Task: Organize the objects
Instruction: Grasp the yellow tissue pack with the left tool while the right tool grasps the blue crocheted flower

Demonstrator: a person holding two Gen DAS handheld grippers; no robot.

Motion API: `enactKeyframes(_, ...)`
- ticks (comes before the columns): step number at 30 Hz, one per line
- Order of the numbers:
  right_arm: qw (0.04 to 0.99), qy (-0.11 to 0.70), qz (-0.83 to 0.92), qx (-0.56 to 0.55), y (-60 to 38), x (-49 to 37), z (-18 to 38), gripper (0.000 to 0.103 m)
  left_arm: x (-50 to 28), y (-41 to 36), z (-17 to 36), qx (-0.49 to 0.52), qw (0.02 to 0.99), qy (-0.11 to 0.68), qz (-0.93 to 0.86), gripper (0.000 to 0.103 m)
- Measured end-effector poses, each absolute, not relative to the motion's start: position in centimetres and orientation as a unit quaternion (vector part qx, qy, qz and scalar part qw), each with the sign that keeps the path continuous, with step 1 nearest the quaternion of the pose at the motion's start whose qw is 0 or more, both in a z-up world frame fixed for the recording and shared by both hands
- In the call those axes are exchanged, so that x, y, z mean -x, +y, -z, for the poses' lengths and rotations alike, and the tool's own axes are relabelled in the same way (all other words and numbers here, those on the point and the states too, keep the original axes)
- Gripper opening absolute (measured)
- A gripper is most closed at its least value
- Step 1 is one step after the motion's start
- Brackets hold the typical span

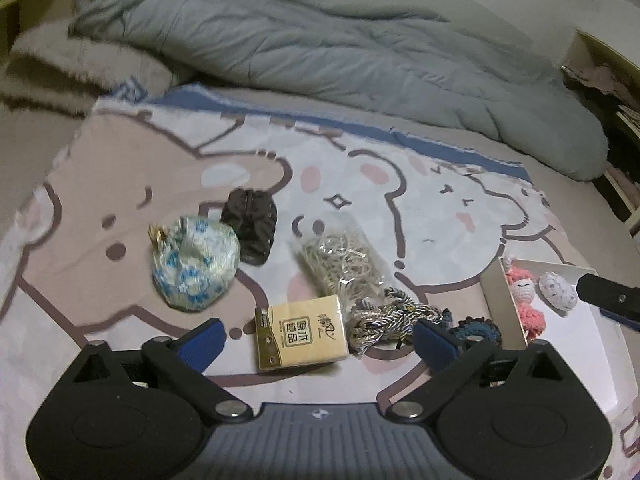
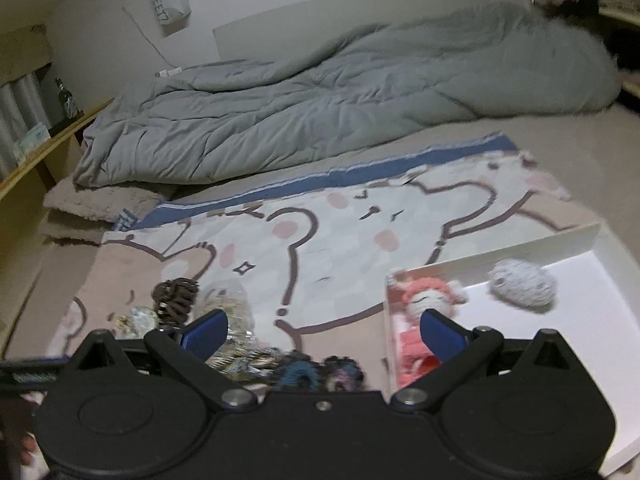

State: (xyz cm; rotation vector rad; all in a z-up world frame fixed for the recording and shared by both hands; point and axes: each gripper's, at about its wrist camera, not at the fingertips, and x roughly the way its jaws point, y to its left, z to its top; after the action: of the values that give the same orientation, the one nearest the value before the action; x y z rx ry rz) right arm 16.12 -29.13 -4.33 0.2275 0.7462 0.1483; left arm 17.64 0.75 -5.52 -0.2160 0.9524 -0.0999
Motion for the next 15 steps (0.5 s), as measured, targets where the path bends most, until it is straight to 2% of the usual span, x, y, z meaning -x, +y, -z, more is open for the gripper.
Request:
enactKeyframes(10,0.882,0.439,-0.082,-0.148,-27.6,-19.1,8.8,0.103,-20.8,1.7,9.8,0.162,0.842,0.513,0.03,0.093)
enactKeyframes(12,0.869,0.457,-0.078,-0.17,-27.8,-19.5,9.8,0.099,-21.3,1.7,10.4,0.169,0.836,0.521,0.03,0.092)
enactKeyframes(13,0.865,0.465,-0.076,-0.172,-27.7,-19.7,10.3,0.091,-21.5,1.6,10.7,0.168,0.835,0.524,0.03,0.092)
enactKeyframes(15,0.859,0.477,-0.073,-0.17,-27.3,-19.9,11.1,0.088,-21.9,1.5,11.4,0.163,0.832,0.53,0.027,0.091)
